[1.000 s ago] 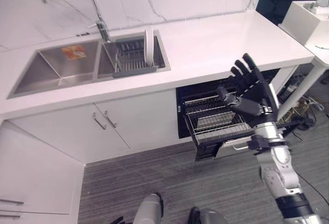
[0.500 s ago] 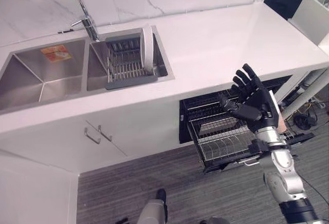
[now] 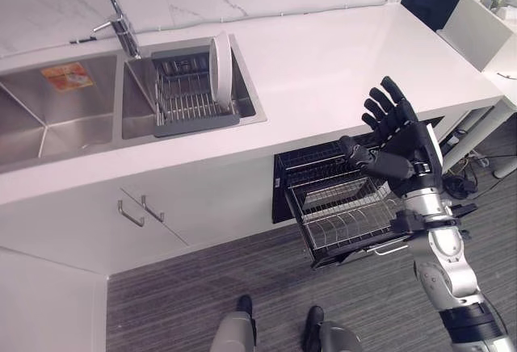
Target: Place the dishes in the dishwasher.
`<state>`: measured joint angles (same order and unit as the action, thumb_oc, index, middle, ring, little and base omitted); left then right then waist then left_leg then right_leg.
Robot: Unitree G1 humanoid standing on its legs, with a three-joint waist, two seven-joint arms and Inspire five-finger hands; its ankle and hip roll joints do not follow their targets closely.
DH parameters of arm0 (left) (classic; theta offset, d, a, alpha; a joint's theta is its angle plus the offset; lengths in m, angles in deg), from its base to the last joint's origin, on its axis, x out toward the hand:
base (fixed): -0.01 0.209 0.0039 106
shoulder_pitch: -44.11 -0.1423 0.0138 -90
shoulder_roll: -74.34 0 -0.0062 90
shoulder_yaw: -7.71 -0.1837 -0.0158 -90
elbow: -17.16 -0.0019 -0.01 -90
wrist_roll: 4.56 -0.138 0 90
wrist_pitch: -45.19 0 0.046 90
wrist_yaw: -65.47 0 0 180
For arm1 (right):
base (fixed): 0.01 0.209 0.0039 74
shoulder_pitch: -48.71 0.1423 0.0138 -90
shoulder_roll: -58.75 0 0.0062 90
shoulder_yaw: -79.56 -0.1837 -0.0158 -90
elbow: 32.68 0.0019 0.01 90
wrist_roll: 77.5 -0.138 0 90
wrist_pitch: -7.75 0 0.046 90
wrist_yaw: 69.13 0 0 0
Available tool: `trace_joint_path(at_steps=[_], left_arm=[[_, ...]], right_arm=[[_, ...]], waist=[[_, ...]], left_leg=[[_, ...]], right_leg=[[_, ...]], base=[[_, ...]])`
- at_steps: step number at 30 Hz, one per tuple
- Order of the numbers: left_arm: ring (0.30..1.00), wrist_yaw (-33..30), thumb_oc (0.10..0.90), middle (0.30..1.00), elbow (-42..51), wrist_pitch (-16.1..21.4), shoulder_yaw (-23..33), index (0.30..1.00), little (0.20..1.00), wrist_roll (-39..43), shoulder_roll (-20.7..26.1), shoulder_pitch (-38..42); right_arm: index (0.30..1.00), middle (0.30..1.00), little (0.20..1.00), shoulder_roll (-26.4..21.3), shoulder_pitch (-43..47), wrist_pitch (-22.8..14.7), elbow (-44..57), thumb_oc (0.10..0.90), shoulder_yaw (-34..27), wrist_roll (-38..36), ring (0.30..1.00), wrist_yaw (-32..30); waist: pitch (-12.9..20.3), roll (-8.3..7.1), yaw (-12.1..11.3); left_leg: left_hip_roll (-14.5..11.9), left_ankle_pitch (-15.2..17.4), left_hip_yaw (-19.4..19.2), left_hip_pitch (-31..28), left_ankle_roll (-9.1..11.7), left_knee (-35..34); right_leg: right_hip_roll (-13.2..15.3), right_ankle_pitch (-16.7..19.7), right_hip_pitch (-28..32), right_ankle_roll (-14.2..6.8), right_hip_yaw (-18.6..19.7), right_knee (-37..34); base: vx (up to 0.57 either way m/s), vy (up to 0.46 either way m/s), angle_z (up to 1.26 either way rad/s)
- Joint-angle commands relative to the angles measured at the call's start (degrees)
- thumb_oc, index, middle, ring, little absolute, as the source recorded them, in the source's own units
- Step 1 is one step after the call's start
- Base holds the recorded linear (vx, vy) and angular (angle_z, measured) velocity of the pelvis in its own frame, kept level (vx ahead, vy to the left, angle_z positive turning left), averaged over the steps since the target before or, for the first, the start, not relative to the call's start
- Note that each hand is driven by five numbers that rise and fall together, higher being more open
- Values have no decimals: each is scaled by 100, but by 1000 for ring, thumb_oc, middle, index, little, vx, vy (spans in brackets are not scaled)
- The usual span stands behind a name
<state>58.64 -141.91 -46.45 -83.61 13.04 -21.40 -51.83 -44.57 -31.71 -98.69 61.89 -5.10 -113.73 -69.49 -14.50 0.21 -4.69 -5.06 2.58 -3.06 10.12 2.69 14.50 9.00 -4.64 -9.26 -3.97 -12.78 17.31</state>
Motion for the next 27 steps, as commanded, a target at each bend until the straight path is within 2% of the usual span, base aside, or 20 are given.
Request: trace_joint_path(at_steps=[1, 9, 13, 20, 27], left_arm=[[900, -112, 800, 900, 66, 129, -8, 900, 900, -61, 303, 91], [900, -122, 800, 900, 157, 9, -52, 900, 900, -18, 289, 159], [900, -57, 800, 900, 92, -35, -81, 900, 900, -114, 236, 168], [900, -46, 800, 900, 109, -60, -147, 900, 900, -206, 275, 257], [900, 2, 800, 900, 57, -60, -238, 900, 900, -231, 333, 350]], right_arm=[[900, 900, 900, -58, 451, -627, 713, 800, -287, -155, 900, 119], [900, 900, 900, -45, 586, -340, 762, 800, -194, 1, 900, 62], [900, 900, 900, -83, 681, -244, 817, 800, -217, 89, 900, -20], [900, 900, 900, -115, 917, -45, 781, 800, -128, -84, 900, -72], [900, 900, 900, -55, 1594, 304, 412, 800, 74, -360, 900, -339]], waist=[[447, -115, -65], [494, -44, -63], [467, -6, -56], [532, 14, -98], [610, 4, -238]], left_leg=[[20, 448, 70, 9, 100, 269], [21, 354, 300, -41, 179, 269], [-99, 204, 245, 81, 290, 269], [-133, 191, 155, 119, 308, 269], [-88, 248, 173, 83, 297, 269]], right_leg=[[192, -359, 475, -435, -58, -12], [-63, -500, 693, -237, -13, -12], [-140, -568, 809, -203, -84, -12], [-77, -591, 858, -218, -226, -12], [7, -568, 899, -259, -364, -12]], base=[[-75, -64, 2], [-83, -59, 9], [-81, 9, 29], [-2, 19, 14], [45, 4, 10]])
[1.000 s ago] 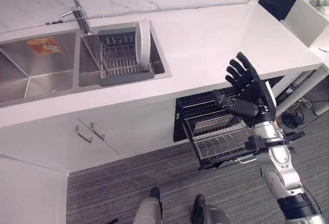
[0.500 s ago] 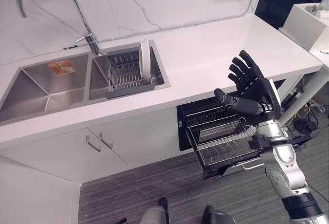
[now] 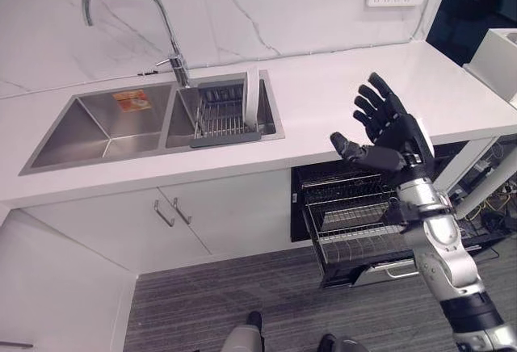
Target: Place the dishes in the dishwasher.
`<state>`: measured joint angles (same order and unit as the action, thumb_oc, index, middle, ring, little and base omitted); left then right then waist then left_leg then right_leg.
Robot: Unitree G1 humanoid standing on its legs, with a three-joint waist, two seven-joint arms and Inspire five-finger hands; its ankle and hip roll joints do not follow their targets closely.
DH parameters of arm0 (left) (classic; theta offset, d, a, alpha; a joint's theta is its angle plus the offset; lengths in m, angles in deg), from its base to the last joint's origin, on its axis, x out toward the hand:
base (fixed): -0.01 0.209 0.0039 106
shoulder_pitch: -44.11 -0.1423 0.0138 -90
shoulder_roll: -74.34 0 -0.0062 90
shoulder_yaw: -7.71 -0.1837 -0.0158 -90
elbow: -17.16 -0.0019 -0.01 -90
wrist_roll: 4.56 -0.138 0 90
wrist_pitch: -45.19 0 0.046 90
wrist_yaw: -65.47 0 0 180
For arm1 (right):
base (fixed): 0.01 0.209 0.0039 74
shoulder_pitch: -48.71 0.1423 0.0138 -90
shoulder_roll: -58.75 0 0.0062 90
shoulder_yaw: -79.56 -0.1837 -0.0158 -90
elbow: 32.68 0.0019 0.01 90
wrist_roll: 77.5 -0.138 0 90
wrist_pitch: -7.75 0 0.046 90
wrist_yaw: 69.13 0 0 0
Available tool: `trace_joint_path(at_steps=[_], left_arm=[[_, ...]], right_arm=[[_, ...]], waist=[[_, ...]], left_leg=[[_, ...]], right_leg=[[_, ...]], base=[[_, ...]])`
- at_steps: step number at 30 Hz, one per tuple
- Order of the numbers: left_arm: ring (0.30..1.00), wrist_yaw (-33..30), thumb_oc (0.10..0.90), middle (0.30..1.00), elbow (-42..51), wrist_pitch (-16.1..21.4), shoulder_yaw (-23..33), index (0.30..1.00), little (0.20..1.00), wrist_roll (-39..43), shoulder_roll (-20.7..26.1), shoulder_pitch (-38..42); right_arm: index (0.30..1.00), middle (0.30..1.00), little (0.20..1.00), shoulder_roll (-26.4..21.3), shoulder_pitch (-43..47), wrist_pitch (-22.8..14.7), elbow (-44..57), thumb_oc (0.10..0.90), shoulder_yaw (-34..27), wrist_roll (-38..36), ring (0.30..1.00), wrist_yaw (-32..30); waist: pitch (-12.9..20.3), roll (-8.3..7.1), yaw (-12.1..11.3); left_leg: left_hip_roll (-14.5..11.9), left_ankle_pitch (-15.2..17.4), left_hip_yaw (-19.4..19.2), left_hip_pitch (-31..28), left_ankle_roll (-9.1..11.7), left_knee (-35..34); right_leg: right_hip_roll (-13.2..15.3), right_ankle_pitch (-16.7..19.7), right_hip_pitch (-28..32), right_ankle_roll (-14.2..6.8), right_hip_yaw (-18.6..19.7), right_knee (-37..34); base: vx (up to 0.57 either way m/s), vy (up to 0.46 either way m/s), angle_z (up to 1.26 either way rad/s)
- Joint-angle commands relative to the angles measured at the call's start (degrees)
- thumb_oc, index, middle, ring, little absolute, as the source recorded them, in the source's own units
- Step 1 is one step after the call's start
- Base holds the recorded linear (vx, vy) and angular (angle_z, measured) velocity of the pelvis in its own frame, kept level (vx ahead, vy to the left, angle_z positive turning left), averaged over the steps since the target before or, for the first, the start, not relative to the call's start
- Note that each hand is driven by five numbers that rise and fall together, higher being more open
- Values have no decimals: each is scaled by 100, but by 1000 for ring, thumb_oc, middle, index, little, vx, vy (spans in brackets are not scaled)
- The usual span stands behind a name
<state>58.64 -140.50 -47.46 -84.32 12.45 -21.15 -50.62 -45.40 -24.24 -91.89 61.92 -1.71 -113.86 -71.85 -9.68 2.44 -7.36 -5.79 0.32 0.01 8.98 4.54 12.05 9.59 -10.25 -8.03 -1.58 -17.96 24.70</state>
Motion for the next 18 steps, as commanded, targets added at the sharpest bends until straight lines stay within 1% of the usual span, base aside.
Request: trace_joint_path(at_steps=[1, 5, 10, 11, 14, 18], left_arm=[[900, 9, 800, 900, -80, 38, -182, 900, 900, -168, 315, 233], [900, 48, 800, 900, -68, 19, -251, 900, 900, -187, 382, 219], [900, 70, 800, 900, -70, 19, -265, 900, 900, -149, 441, 139], [900, 75, 800, 900, -68, 1, -251, 900, 900, -187, 472, 73], [900, 108, 800, 900, -63, -23, -295, 900, 900, -208, 541, 29], [900, 160, 800, 900, -92, 0, -387, 900, 900, -209, 635, 14]], right_arm=[[900, 900, 900, 35, 937, -360, 354, 800, -261, -405, 900, -141], [900, 900, 900, 7, 1464, -128, 56, 800, -294, -531, 900, -328], [900, 900, 900, -120, 1918, 93, -290, 800, -277, -449, 900, -360], [900, 900, 900, -252, 2127, 219, -511, 800, -295, -551, 900, -352], [900, 900, 900, -465, 2444, 339, -858, 800, -277, -529, 900, -452], [900, 900, 900, -752, 2993, 520, -1506, 800, -170, -726, 900, -546]], waist=[[137, -225, 8], [174, -261, -99], [201, -294, -220], [219, -323, -288], [249, -353, -391], [270, -374, -525]], left_leg=[[-6, 482, -121, 193, 110, 514], [48, 511, -59, 172, 98, 514], [49, 519, -54, 150, 97, 514], [51, 517, -48, 145, 101, 514], [67, 512, -11, 154, 109, 514], [94, 499, 53, 162, 117, 514]], right_leg=[[-41, -3, 775, -503, 144, -751], [9, 22, 783, -531, 87, -751], [100, 49, 790, -560, -14, -751], [133, 59, 797, -574, -73, -751], [176, 61, 809, -596, -141, -751], [191, 54, 829, -593, -201, -751]], base=[[90, -10, 12], [71, -4, 14], [65, 1, 6], [98, -11, 4], [85, -6, 13], [82, 7, 6]])
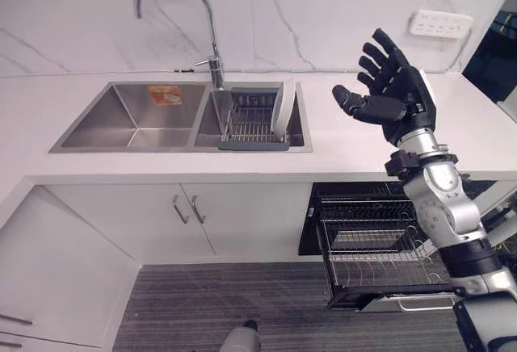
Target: Place the dishes in the dishwasher.
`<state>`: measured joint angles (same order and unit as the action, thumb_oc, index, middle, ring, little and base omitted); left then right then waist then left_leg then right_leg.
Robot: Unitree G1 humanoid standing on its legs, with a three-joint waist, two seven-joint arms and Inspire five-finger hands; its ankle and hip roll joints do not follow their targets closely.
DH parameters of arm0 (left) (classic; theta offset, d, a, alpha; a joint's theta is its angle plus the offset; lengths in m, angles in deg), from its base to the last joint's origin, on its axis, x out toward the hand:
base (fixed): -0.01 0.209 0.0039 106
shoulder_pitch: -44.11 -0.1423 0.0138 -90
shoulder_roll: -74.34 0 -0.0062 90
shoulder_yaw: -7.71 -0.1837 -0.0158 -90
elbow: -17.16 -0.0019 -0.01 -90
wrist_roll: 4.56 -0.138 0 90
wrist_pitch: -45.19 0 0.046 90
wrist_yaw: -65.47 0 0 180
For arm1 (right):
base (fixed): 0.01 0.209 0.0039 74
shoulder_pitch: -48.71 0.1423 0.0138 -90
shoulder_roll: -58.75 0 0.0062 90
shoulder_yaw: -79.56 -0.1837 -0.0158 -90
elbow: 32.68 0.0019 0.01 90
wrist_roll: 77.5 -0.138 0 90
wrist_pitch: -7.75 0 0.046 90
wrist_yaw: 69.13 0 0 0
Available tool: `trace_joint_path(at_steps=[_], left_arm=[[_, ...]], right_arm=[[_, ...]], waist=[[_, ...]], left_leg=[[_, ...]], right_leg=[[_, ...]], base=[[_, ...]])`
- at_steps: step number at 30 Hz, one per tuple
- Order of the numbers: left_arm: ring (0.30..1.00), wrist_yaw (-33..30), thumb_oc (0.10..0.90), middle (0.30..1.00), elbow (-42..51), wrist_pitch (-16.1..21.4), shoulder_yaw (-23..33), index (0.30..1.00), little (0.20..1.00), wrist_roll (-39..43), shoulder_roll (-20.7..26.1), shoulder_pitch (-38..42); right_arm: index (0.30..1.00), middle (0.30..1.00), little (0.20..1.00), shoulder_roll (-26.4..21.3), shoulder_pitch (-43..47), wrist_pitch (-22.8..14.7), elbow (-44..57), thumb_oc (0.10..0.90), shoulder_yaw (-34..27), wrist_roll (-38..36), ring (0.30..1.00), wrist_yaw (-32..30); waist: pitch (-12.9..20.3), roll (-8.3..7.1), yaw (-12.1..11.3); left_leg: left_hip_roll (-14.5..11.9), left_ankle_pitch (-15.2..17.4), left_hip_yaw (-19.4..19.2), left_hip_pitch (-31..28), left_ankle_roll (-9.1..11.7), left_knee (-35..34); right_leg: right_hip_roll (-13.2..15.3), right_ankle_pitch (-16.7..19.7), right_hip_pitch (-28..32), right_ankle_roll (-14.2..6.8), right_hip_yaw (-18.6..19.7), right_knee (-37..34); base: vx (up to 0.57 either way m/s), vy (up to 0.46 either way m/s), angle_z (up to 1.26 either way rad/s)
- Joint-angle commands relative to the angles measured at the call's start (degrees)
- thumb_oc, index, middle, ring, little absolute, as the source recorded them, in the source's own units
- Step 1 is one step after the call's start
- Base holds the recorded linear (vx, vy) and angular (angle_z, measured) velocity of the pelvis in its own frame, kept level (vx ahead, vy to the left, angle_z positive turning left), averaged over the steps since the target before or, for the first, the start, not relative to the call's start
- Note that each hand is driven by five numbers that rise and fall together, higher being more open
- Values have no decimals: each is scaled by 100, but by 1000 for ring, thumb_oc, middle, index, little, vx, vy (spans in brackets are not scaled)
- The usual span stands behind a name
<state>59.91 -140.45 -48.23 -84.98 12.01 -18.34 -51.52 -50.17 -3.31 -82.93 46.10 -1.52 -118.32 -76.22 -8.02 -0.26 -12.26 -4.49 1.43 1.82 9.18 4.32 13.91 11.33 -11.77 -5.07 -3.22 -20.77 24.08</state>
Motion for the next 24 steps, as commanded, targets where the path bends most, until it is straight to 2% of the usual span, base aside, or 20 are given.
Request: trace_joint_path(at_steps=[1, 9, 16, 24], left_arm=[[900, 58, 800, 900, -101, 83, -352, 900, 900, -172, 383, 99], [900, 183, 800, 900, -37, 78, -550, 900, 900, -233, 521, -5], [900, 260, 800, 900, -58, 122, -676, 900, 900, -313, 637, -94], [900, 342, 800, 900, 0, 79, -725, 900, 900, -355, 695, -88]], right_arm=[[900, 900, 900, -325, 1037, -346, -112, 800, -152, -359, 900, -140], [900, 900, 900, -560, 1711, -191, -1257, 800, -5, -656, 900, -104], [900, 900, 900, -627, 2125, -202, -2320, 800, 143, -1076, 900, 17], [900, 900, 900, -408, 2378, -165, -2913, 800, 336, -1294, 900, 150]], waist=[[108, -106, -75], [74, -98, -298], [23, -68, -509], [5, -12, -645]], left_leg=[[-32, 383, -111, 145, 142, 328], [28, 347, 32, 167, 152, 328], [101, 369, 119, 138, 165, 328], [183, 367, 220, 87, 147, 328]], right_leg=[[22, 198, 545, -424, 65, -689], [36, 170, 600, -404, -17, -689], [95, 103, 715, -404, -160, -689], [136, 94, 804, -389, -248, -689]], base=[[65, 13, 1], [69, 24, 11], [53, 33, 13], [46, 13, 12]])
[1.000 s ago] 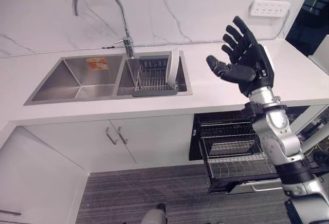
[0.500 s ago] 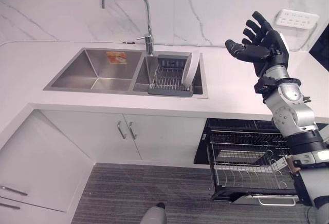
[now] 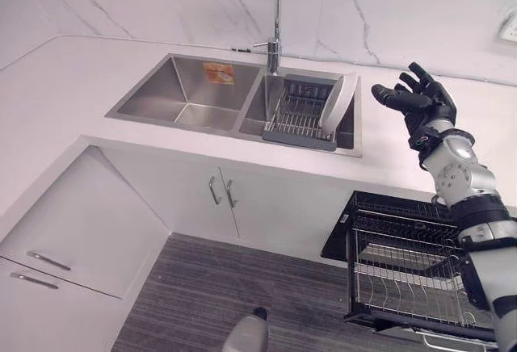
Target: Place the dishes in the dishwasher.
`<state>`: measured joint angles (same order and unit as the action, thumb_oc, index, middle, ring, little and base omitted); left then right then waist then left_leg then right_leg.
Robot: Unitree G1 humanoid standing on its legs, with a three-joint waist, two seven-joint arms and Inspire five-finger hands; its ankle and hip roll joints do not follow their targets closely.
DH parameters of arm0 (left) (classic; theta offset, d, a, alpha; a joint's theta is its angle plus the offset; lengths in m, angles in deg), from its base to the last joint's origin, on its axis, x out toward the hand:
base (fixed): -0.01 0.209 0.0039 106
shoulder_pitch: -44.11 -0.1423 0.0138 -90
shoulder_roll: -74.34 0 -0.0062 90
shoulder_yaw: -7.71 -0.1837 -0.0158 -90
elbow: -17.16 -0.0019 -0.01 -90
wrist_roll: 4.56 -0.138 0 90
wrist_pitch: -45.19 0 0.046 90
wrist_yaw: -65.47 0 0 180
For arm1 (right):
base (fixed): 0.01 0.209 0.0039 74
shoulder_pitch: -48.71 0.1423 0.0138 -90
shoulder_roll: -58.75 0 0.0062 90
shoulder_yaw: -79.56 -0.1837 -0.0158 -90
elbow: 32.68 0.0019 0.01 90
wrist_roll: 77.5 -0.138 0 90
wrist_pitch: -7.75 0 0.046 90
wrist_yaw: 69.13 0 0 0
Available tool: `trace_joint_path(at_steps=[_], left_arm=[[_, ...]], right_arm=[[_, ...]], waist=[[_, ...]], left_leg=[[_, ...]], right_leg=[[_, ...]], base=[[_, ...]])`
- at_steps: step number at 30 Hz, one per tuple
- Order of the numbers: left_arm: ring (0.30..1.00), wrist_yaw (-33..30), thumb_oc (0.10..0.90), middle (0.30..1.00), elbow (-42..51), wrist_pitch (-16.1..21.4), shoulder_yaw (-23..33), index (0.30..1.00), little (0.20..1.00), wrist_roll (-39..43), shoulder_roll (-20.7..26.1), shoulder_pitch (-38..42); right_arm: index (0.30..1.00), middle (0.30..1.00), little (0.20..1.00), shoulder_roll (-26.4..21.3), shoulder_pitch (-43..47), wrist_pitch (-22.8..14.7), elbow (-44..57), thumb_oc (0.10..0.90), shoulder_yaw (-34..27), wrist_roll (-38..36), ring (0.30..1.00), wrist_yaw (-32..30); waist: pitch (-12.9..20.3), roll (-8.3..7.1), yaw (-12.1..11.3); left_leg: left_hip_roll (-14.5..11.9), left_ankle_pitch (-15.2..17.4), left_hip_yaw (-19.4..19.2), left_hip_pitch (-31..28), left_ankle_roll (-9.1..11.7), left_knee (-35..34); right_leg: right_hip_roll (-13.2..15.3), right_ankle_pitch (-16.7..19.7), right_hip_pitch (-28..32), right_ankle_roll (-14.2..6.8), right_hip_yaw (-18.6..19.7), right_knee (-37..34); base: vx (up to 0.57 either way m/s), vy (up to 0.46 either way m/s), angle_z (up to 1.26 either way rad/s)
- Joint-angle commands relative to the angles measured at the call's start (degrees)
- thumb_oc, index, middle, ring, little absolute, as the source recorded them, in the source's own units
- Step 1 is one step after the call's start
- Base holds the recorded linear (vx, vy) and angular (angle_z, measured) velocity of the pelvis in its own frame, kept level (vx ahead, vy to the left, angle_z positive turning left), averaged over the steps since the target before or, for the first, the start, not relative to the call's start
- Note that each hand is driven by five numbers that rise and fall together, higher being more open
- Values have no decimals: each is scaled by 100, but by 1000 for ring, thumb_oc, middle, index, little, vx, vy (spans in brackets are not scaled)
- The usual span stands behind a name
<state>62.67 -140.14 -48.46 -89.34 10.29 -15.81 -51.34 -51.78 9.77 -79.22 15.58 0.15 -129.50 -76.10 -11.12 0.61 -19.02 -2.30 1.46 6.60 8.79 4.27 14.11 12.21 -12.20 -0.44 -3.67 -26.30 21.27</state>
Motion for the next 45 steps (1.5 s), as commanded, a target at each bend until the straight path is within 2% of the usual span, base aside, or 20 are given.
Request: trace_joint_path(at_steps=[1, 13, 19, 28, 34, 40, 45], left_arm=[[900, 53, 800, 900, -53, 106, -293, 900, 900, -186, 434, -139], [900, 98, 800, 900, -22, 117, -294, 900, 900, -222, 470, -213], [900, 72, 800, 900, 0, 52, -336, 900, 900, -283, 460, -236], [900, 71, 800, 900, 70, 87, -425, 900, 900, -139, 522, -89], [900, 109, 800, 900, 158, 254, -435, 900, 900, 80, 531, 58], [900, 63, 800, 900, 172, 280, -398, 900, 900, 63, 523, 17], [900, 29, 800, 900, 115, 227, -314, 900, 900, -56, 514, -86]], right_arm=[[900, 900, 900, -187, 1089, -580, 60, 800, 208, -203, 900, 130], [900, 900, 900, -205, 1156, -678, -128, 800, 179, -285, 900, 57], [900, 900, 900, -237, 1112, -786, 54, 800, 165, 31, 900, -15], [900, 900, 900, -462, 1441, -1033, 466, 800, 258, 216, 900, -201], [900, 900, 900, -551, 1667, -1207, 837, 800, 323, 357, 900, -450], [900, 900, 900, -483, 1525, -1243, 983, 800, 238, 431, 900, -537], [900, 900, 900, -412, 1373, -1266, 970, 800, 199, 489, 900, -541]], waist=[[326, -93, 11], [251, -74, -55], [184, -42, -15], [-169, 28, 34], [-455, 91, 102], [-378, 55, 105], [-150, -2, 81]], left_leg=[[-31, 359, -237, 120, 154, 308], [-2, 349, -167, 131, 153, 308], [9, 286, -137, 193, 137, 308], [95, 297, -55, 395, 93, 308], [189, 272, -27, 557, 9, 308], [181, 300, -70, 467, 5, 308], [113, 342, -112, 297, 46, 308]], right_leg=[[44, 131, 351, -339, 300, -408], [39, 122, 353, -333, 289, -408], [48, 201, 270, -334, 310, -408], [102, 259, 21, -379, 434, -408], [154, 353, -170, -412, 526, -408], [193, 357, -87, -437, 496, -408], [171, 294, 79, -423, 427, -408]], base=[[92, 19, 4], [13, 3, 1], [44, 16, 0], [-25, 7, -1], [-98, 19, -2], [10, -8, 0], [50, -49, 2]])
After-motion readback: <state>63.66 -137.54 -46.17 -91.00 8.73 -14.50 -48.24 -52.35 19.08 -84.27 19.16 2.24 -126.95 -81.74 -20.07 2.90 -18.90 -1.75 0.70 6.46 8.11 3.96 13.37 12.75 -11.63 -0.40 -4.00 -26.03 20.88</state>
